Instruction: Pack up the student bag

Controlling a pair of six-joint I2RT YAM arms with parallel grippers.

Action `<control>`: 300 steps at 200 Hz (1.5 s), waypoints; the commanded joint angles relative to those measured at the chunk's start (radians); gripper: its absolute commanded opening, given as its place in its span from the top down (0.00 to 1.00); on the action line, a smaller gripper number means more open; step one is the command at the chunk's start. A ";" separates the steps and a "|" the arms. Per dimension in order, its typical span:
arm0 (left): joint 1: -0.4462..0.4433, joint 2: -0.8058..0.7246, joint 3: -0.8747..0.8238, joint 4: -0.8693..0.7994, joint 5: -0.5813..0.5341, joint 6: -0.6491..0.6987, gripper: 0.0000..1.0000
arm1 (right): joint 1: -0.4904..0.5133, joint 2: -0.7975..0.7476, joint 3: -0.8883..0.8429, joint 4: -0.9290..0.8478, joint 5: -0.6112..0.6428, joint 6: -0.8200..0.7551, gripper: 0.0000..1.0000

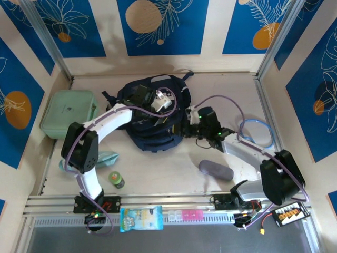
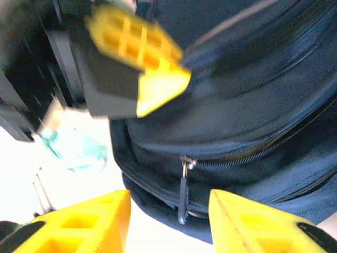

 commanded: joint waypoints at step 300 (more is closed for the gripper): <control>-0.034 -0.470 -0.405 0.130 -0.206 -0.717 0.36 | -0.041 0.469 0.487 -0.112 -0.227 0.496 0.79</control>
